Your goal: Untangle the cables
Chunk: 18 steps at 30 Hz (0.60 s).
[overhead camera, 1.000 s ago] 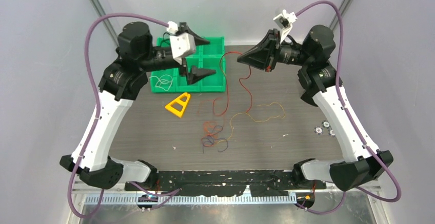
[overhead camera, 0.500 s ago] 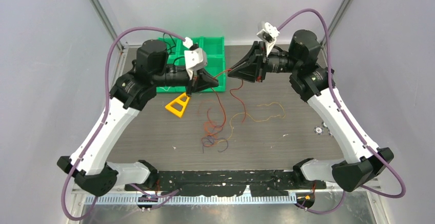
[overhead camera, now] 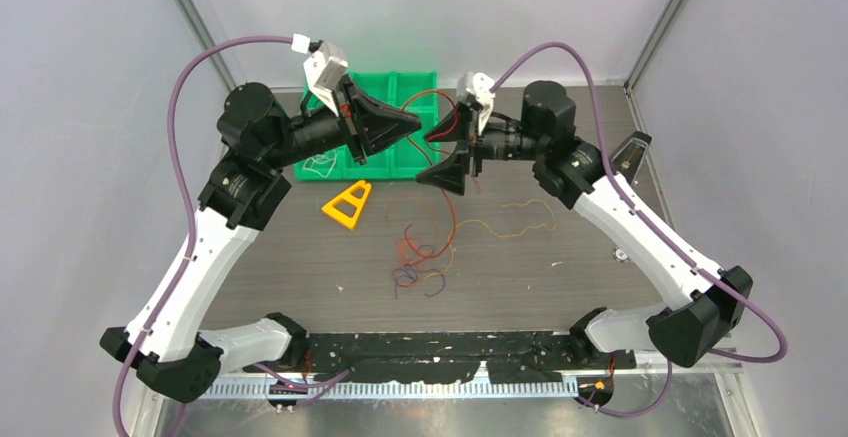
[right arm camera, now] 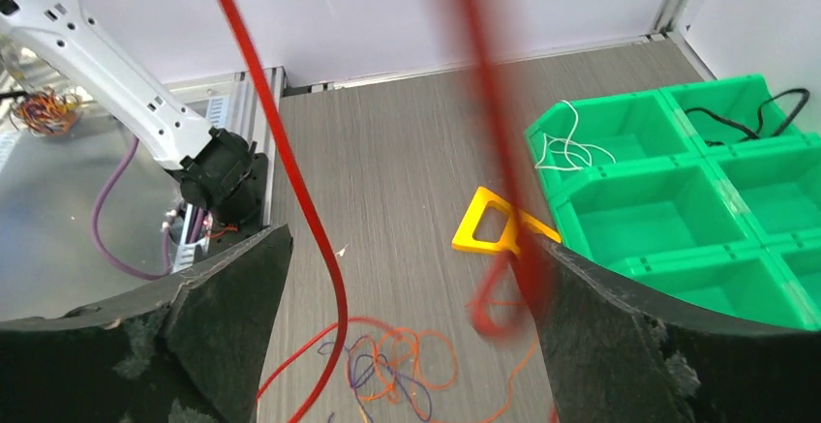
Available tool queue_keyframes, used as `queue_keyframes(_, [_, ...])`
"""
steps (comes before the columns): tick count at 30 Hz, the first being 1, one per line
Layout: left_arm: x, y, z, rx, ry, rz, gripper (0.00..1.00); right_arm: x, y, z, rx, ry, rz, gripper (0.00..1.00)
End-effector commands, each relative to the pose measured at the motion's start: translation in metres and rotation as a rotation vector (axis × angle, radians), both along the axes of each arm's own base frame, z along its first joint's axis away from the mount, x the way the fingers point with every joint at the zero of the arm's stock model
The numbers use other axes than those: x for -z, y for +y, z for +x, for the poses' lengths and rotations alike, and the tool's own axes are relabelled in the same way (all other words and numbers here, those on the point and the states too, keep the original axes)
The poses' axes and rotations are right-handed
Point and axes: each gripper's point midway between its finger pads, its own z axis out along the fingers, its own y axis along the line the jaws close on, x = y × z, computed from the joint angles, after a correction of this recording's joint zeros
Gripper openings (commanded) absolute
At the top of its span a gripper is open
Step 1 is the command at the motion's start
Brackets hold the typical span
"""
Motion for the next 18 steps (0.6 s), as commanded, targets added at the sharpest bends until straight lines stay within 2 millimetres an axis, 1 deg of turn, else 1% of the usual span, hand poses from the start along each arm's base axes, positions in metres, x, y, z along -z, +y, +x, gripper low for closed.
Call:
queue_keyframes(1, [-0.042, 0.004, 0.000, 0.016, -0.002, -0.149, 0.00, -0.018, 0.014, 0.024, 0.102, -0.184, 0.017, 0.95])
queue_keyframes(4, [-0.046, 0.006, 0.003, 0.013, 0.029, -0.174, 0.00, -0.009, 0.014, 0.043, 0.184, -0.205, 0.012, 0.96])
queue_keyframes(5, [-0.051, 0.008, 0.004, 0.016, 0.024, -0.193, 0.00, -0.003, 0.014, 0.046, 0.193, -0.204, 0.004, 0.97])
queue_keyframes(6, [-0.055, 0.009, 0.004, 0.018, 0.029, -0.210, 0.00, -0.003, 0.013, 0.050, 0.210, -0.223, 0.006, 0.99])
queue_keyframes(7, [-0.057, 0.010, 0.004, 0.021, 0.037, -0.224, 0.00, -0.002, 0.013, 0.052, 0.215, -0.233, 0.009, 0.98])
queue_keyframes(8, [-0.060, 0.012, 0.005, 0.023, 0.045, -0.239, 0.00, 0.000, 0.014, 0.053, 0.215, -0.243, 0.005, 0.89])
queue_keyframes(9, [-0.063, 0.014, 0.006, 0.026, 0.063, -0.256, 0.00, 0.004, 0.014, 0.054, 0.210, -0.252, -0.006, 0.84])
queue_keyframes(10, [-0.066, 0.016, 0.007, 0.025, 0.060, -0.268, 0.00, 0.009, 0.015, 0.053, 0.200, -0.249, -0.013, 0.68])
queue_keyframes(11, [-0.070, 0.020, 0.009, 0.020, 0.061, -0.284, 0.00, 0.012, 0.015, 0.053, 0.194, -0.247, -0.018, 0.59])
queue_keyframes(12, [-0.073, 0.024, 0.012, 0.010, 0.062, -0.299, 0.00, 0.016, 0.016, 0.051, 0.183, -0.239, -0.024, 0.43])
queue_keyframes(13, [-0.076, 0.028, 0.015, -0.004, 0.054, -0.308, 0.00, 0.019, 0.016, 0.049, 0.176, -0.230, -0.030, 0.35])
queue_keyframes(14, [-0.077, 0.032, 0.018, -0.020, 0.049, -0.310, 0.00, 0.021, 0.017, 0.046, 0.159, -0.222, -0.032, 0.21])
queue_keyframes(16, [-0.076, 0.039, 0.025, -0.048, 0.043, -0.305, 0.00, 0.019, 0.016, 0.040, 0.143, -0.202, -0.022, 0.08])
queue_keyframes(18, [-0.069, 0.046, 0.031, -0.082, 0.027, -0.289, 0.00, 0.011, 0.014, 0.035, 0.126, -0.173, 0.003, 0.06])
